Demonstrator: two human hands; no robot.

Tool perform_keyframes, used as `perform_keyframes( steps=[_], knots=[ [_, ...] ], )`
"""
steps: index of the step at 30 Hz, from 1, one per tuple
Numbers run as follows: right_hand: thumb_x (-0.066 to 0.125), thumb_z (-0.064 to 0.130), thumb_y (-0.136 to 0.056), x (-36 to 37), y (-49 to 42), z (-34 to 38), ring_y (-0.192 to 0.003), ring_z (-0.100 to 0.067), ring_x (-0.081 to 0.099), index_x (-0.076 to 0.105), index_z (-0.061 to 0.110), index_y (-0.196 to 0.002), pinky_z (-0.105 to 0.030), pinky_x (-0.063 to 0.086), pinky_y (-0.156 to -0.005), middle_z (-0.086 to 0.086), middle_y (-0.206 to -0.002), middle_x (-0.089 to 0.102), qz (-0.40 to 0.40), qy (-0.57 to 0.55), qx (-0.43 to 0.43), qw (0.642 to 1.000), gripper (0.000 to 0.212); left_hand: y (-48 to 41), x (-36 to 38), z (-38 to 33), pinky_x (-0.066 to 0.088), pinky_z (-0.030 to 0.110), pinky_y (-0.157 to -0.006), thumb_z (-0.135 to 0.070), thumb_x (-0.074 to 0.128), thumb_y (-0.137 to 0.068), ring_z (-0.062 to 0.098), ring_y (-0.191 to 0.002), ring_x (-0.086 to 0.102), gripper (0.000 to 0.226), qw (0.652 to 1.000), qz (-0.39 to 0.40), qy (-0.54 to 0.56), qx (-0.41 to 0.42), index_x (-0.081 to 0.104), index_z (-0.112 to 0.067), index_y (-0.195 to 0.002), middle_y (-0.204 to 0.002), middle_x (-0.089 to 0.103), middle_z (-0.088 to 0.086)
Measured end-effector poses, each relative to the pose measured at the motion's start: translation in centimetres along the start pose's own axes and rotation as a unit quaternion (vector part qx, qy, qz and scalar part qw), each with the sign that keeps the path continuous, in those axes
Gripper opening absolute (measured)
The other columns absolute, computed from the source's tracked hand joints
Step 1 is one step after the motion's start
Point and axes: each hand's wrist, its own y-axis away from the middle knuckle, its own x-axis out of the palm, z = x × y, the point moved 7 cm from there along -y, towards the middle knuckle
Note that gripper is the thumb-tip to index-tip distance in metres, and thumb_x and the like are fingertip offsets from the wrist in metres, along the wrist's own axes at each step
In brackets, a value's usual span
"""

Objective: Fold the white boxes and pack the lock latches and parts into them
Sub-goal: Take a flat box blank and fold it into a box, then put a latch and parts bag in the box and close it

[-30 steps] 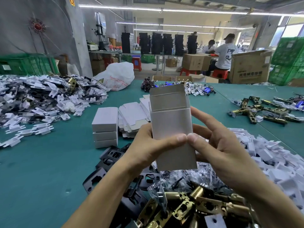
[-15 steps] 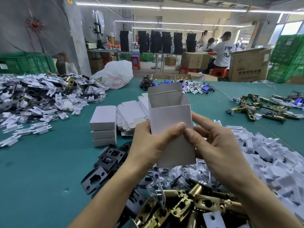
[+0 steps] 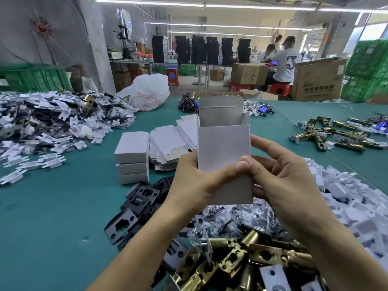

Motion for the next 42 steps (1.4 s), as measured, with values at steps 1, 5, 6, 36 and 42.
perform_keyframes(
  steps=[1, 5, 6, 36, 42],
  knots=[
    [0.063, 0.025, -0.080, -0.1, 0.0, 0.0, -0.091, -0.023, 0.075, 0.062, 0.033, -0.118, -0.032, 0.060, -0.066, -0.003, -0.102, 0.077, -0.003, 0.001, 0.004, 1.000, 0.039, -0.1, 0.0, 0.0, 0.059, 0.025, -0.069, -0.043, 0.085, -0.061, 0.017, -0.085, 0.075, 0.041, 1.000, -0.001, 0.001, 0.001, 0.076, -0.021, -0.094, -0.093, 0.077, 0.003],
    [0.061, 0.027, -0.081, 0.2, 0.2, -0.5, -0.090, -0.023, 0.074, 0.058, 0.027, -0.124, -0.030, 0.060, -0.066, -0.004, -0.101, 0.077, 0.012, -0.002, 0.057, 0.998, 0.044, -0.2, -0.1, 1.1, 0.057, 0.023, -0.066, -0.042, 0.086, -0.058, 0.015, -0.081, 0.074, 0.040, 1.000, -0.010, 0.014, -0.026, 0.078, -0.021, -0.091, -0.091, 0.078, 0.003],
    [0.058, 0.027, -0.084, 0.3, 0.2, -0.8, -0.090, -0.021, 0.074, 0.057, 0.028, -0.126, -0.028, 0.059, -0.067, -0.003, -0.101, 0.077, 0.022, 0.004, 0.079, 0.997, 0.043, -0.3, -0.3, 1.5, 0.057, 0.023, -0.065, -0.041, 0.087, -0.058, 0.015, -0.082, 0.074, 0.042, 0.999, -0.011, 0.014, -0.036, 0.077, -0.019, -0.092, -0.091, 0.078, 0.004],
    [0.049, 0.042, -0.097, 6.3, 4.1, -4.4, -0.110, -0.022, 0.040, 0.058, 0.027, -0.115, -0.036, 0.036, -0.092, 0.002, -0.112, 0.041, 0.285, 0.679, 0.009, 0.676, 0.025, -2.0, -5.7, 2.2, 0.058, 0.026, -0.065, -0.035, 0.096, -0.051, 0.010, -0.076, 0.072, 0.059, 0.973, -0.225, 0.020, 0.042, 0.060, -0.018, -0.095, -0.086, 0.075, -0.005],
    [0.036, 0.048, -0.097, 5.4, 2.6, -2.4, -0.095, -0.001, 0.050, 0.046, 0.041, -0.101, -0.028, 0.047, -0.085, 0.019, -0.102, 0.050, 0.179, 0.479, 0.026, 0.859, 0.013, -1.7, -6.7, 1.2, 0.057, 0.021, -0.062, -0.025, 0.095, -0.063, 0.003, -0.068, 0.068, 0.051, 0.957, -0.280, 0.010, 0.071, 0.055, -0.018, -0.093, -0.077, 0.073, -0.016]
  ],
)
